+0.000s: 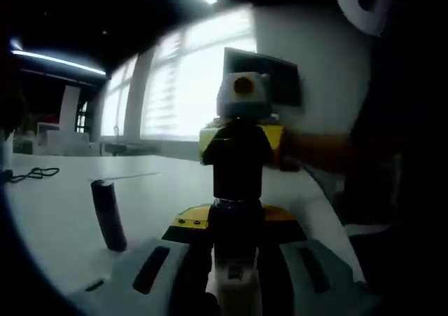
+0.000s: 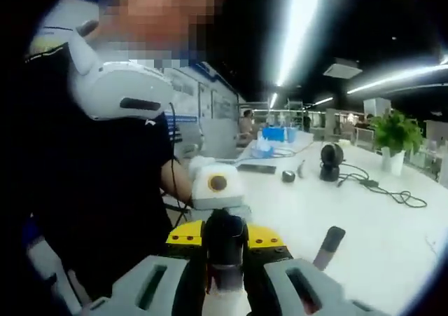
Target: Pick up cosmetic bottle twist off cap place on table pick up cap screw tight cap place on table
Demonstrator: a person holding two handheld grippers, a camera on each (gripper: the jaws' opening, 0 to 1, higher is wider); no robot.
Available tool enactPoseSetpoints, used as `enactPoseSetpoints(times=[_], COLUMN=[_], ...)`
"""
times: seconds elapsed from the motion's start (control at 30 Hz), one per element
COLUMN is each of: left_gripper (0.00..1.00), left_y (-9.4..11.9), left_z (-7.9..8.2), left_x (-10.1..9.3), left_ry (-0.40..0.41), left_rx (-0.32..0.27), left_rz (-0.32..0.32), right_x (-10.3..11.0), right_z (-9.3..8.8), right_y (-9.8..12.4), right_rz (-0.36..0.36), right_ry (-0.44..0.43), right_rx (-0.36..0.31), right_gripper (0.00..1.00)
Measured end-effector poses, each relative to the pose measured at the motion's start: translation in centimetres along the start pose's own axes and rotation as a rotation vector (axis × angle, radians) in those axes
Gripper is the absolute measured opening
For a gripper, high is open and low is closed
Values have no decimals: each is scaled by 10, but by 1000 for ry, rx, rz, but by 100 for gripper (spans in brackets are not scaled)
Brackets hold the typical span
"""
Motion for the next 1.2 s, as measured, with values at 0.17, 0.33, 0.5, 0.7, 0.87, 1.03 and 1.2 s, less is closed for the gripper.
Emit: enactPoseSetpoints(times=[0.17, 0.33, 0.5, 0.7, 0.87, 1.03, 1.2], left_gripper=[14, 14, 14, 14, 14, 14, 14], left_y=[0, 0, 0, 0, 0, 0, 0], left_z=[0, 0, 0, 0, 0, -1, -1], left_x=[0, 1, 0, 1, 1, 1, 0], left_ry=[0, 11, 6, 9, 5, 3, -1], left_rx=[1, 0, -1, -3, -3, -4, -4], left_rz=[-3, -2, -4, 1, 6, 5, 7], right_x=[0, 0, 0, -2, 6, -2, -3], right_z=[-1, -1, 0, -2, 5, 1, 7], right_y=[1, -1, 0, 0, -9, -4, 4], right_rz=[45, 62, 72, 92, 69, -3, -80], right_ry=[16, 4, 10, -19, 30, -10, -57], right_rx=[-25, -62, -58, -105, -83, -102, -187], right_gripper=[13, 13, 13, 13, 14, 35, 34])
Point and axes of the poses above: the point that each gripper's makers call its tool centre point, and the gripper's own axes: y roughly backward along the fingers, x roughly to its left, z roughly out of its top, the point moved 3 cm from there along y, roughly backward along the fingers, and after that the axes turned 11 degrees about x, right-handed, at the moved point
